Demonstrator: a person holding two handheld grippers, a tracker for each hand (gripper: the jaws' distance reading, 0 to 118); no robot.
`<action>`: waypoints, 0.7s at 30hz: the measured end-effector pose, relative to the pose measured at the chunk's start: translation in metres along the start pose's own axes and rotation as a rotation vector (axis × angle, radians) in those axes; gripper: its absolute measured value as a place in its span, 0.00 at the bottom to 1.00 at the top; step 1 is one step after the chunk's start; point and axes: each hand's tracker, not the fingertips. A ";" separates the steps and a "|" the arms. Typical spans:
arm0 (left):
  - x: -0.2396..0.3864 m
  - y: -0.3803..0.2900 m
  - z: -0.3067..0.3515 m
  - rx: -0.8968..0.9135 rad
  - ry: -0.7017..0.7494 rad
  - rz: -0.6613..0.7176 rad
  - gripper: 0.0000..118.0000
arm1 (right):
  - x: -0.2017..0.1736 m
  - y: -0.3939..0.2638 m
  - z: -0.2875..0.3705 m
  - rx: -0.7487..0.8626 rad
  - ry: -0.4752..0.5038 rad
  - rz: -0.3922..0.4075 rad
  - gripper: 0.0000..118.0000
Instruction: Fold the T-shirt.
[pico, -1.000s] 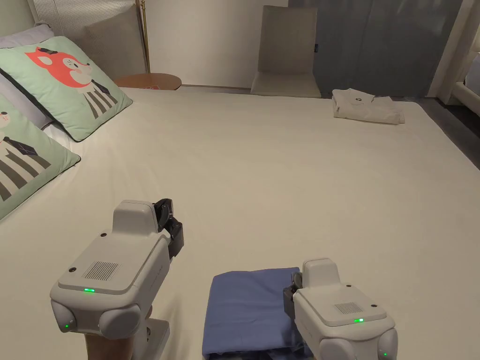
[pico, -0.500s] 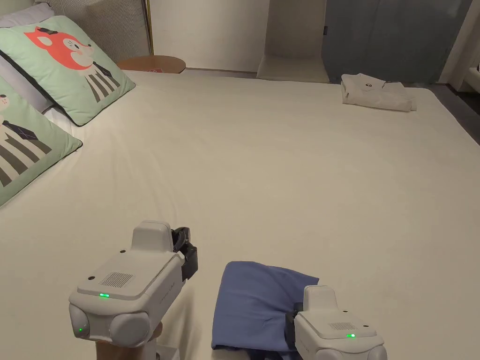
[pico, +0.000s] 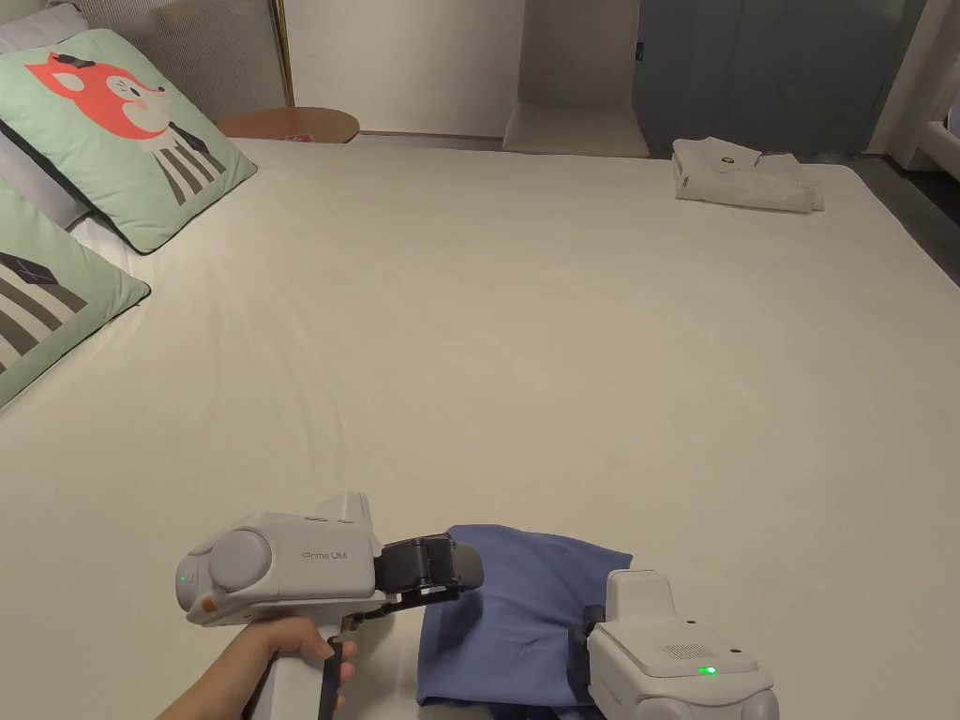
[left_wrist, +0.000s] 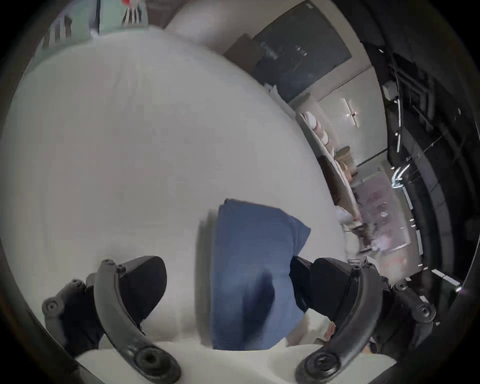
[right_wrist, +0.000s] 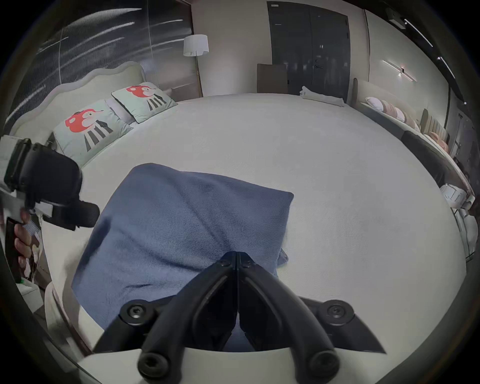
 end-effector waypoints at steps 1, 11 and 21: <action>-0.004 0.003 -0.006 -0.041 -0.028 0.017 0.93 | 0.000 0.000 0.000 0.000 0.001 -0.002 0.00; -0.006 -0.021 -0.028 -0.139 -0.153 0.158 0.41 | 0.008 -0.005 -0.003 0.000 0.031 -0.019 0.00; 0.015 -0.025 -0.012 -0.104 -0.182 0.117 0.11 | 0.003 -0.010 -0.002 0.024 0.023 0.000 0.00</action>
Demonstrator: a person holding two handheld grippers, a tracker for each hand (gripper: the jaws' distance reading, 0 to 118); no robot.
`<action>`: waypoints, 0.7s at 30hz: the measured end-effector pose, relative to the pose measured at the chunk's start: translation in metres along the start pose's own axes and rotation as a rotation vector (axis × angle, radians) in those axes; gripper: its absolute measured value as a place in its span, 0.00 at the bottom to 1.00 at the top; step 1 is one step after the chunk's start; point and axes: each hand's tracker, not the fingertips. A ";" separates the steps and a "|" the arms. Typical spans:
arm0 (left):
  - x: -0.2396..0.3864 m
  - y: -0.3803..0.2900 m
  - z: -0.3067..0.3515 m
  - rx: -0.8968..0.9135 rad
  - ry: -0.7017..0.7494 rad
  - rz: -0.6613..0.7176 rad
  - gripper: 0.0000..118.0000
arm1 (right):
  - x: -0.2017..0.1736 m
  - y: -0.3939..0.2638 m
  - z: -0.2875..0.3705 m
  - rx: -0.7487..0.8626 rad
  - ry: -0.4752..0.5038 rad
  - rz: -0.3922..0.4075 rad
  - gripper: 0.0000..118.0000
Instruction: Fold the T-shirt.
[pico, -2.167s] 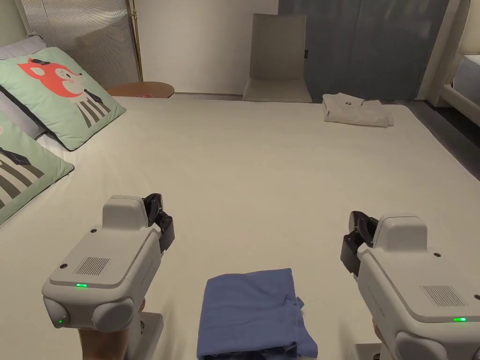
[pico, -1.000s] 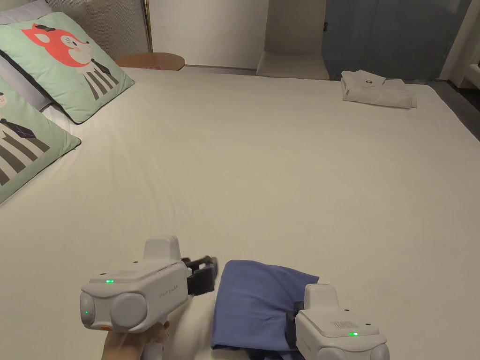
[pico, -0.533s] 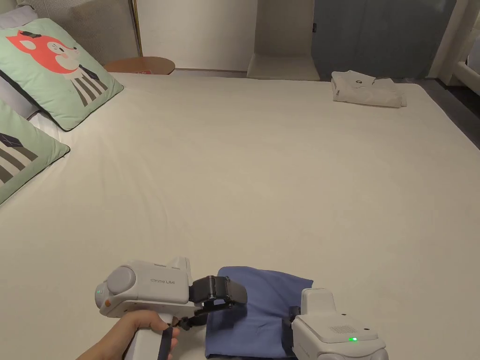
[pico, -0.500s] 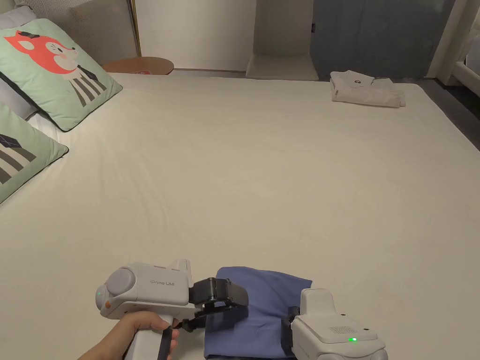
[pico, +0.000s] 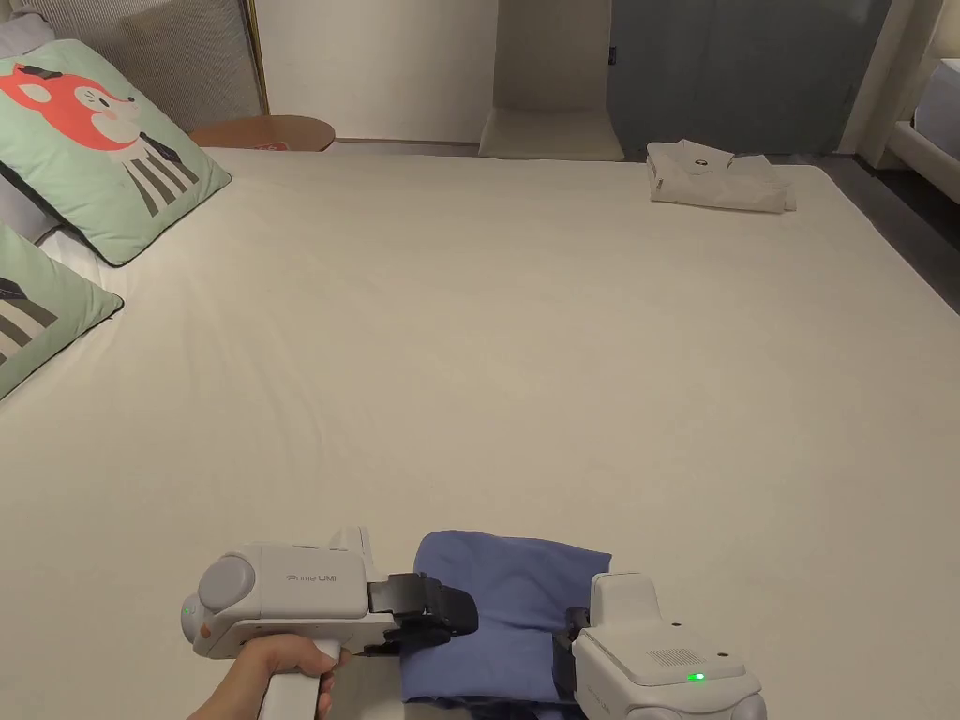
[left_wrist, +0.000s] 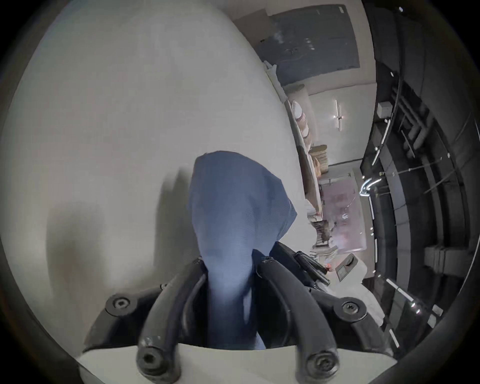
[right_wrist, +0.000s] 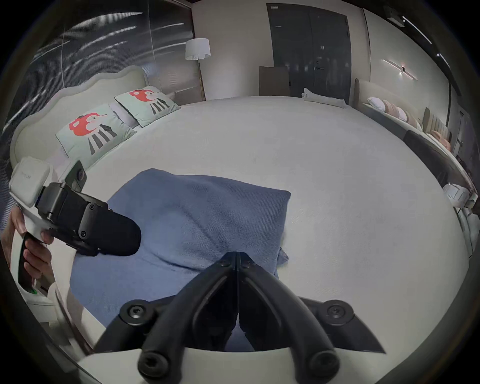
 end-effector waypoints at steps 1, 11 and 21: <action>0.001 0.004 0.001 -0.005 -0.005 -0.008 0.11 | -0.001 0.001 0.001 0.004 -0.005 0.003 0.00; -0.031 0.064 0.077 0.004 0.137 -0.144 0.11 | -0.034 0.051 0.046 0.239 -0.022 0.032 0.00; -0.099 0.115 0.243 0.131 0.432 -0.158 0.11 | -0.119 0.112 0.029 0.367 0.055 0.093 0.00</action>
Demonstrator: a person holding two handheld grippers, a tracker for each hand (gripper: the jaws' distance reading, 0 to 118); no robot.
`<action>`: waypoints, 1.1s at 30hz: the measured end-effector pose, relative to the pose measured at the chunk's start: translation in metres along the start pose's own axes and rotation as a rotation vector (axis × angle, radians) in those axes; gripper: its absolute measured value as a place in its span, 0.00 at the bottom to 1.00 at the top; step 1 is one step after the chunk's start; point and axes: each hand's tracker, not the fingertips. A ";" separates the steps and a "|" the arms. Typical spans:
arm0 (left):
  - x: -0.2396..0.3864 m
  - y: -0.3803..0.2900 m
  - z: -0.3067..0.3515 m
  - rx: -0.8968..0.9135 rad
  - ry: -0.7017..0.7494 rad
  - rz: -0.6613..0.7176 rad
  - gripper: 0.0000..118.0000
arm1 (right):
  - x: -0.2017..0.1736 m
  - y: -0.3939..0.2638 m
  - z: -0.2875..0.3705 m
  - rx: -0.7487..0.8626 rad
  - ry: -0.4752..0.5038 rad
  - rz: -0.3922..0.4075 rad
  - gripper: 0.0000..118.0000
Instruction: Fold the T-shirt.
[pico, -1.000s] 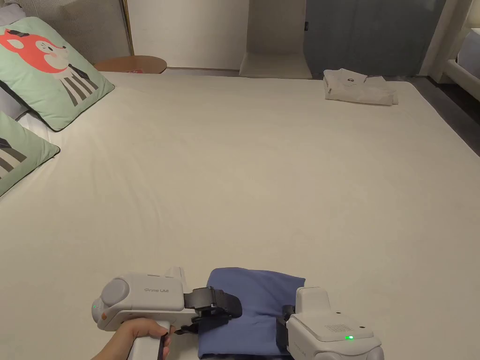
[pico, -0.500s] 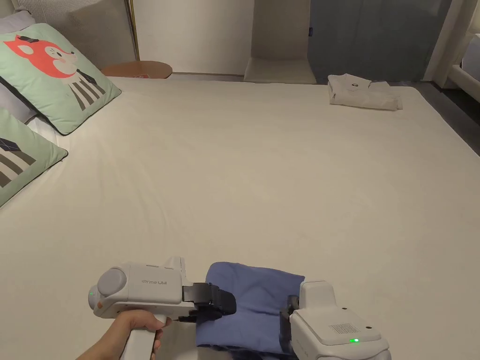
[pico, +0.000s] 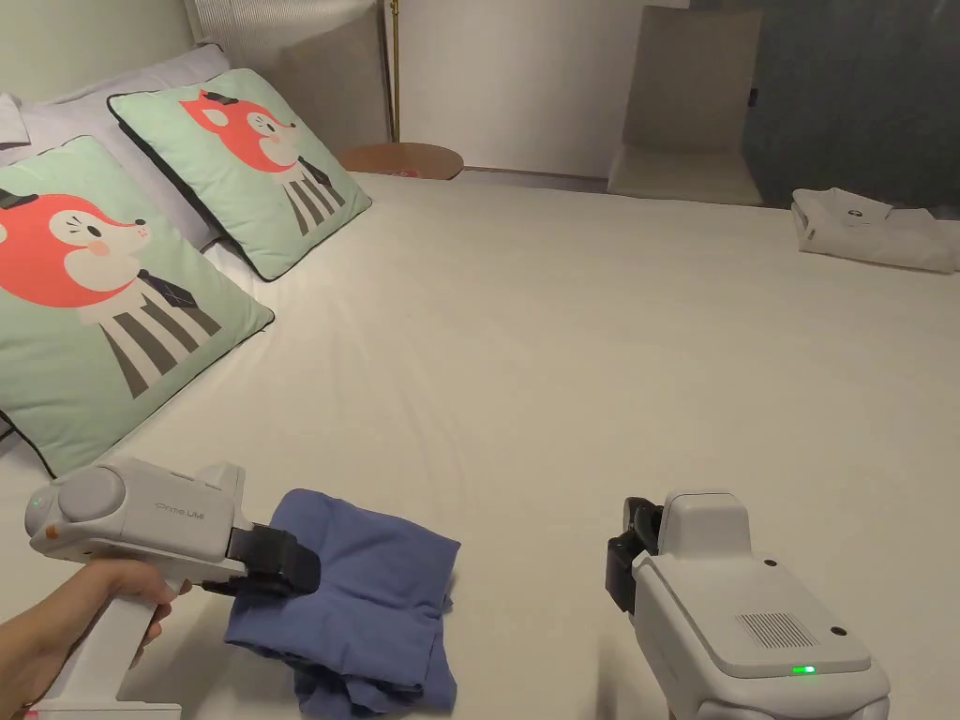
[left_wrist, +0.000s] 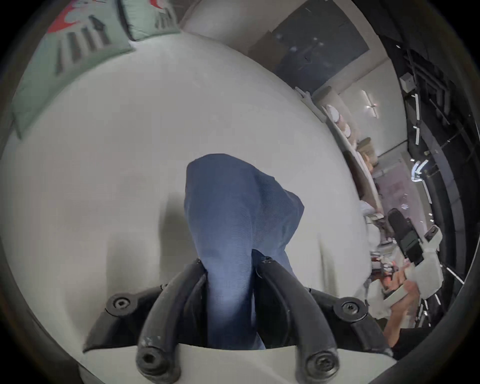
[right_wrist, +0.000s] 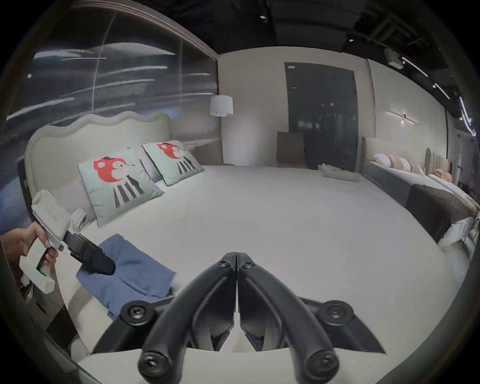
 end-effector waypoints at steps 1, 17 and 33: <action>-0.016 0.004 0.011 0.014 0.033 0.022 0.11 | -0.008 0.004 -0.008 0.002 0.007 0.001 0.00; -0.184 0.054 0.080 0.063 0.270 0.111 0.42 | -0.078 0.011 -0.068 -0.015 0.068 0.059 0.00; -0.032 0.034 0.120 0.573 0.443 -0.032 0.92 | -0.015 0.036 -0.003 0.104 0.007 0.052 0.00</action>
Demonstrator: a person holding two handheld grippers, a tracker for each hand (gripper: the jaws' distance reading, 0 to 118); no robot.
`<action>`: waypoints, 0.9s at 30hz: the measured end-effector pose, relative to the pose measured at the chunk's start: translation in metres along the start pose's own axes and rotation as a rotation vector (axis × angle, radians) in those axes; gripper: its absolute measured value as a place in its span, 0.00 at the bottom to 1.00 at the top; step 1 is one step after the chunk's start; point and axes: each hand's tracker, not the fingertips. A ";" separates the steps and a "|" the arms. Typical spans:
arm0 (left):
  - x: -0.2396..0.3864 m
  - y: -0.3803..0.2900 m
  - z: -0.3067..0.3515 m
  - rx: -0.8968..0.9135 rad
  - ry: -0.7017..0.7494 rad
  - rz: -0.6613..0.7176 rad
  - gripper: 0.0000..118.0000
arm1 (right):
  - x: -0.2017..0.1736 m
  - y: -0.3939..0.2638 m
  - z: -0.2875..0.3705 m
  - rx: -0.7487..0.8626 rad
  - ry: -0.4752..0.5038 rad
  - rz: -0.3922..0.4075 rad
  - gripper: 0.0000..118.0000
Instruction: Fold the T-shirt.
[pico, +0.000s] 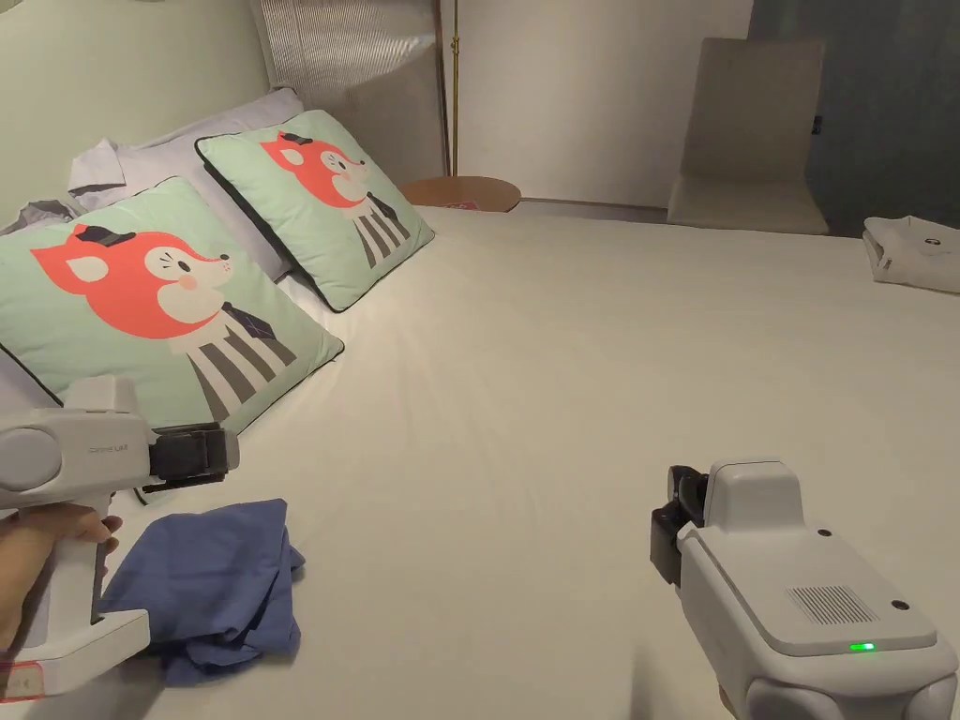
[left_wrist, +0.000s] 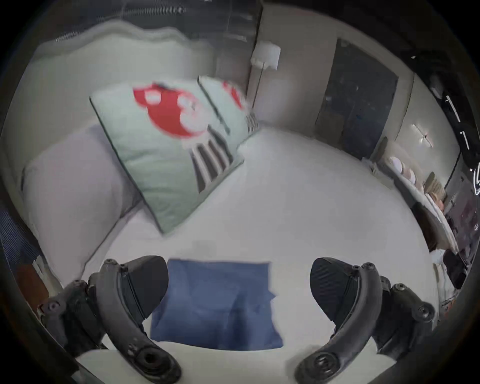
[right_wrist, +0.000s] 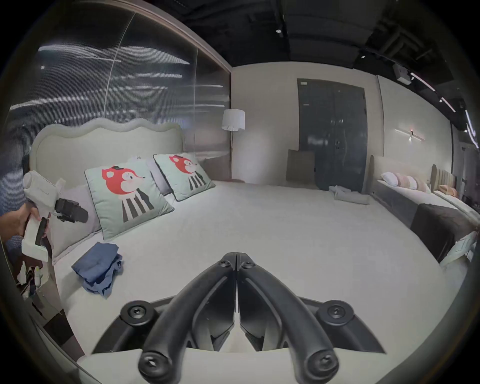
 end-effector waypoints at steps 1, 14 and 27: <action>0.015 0.001 0.014 0.048 -0.009 -0.007 0.91 | 0.007 0.004 0.008 0.018 -0.008 0.005 0.00; 0.235 -0.056 0.142 0.571 -0.083 -0.242 0.90 | 0.087 0.046 0.107 0.208 -0.142 0.070 0.00; 0.339 -0.131 0.153 0.705 -0.226 -0.248 0.00 | 0.143 0.038 0.163 0.257 -0.283 0.072 0.00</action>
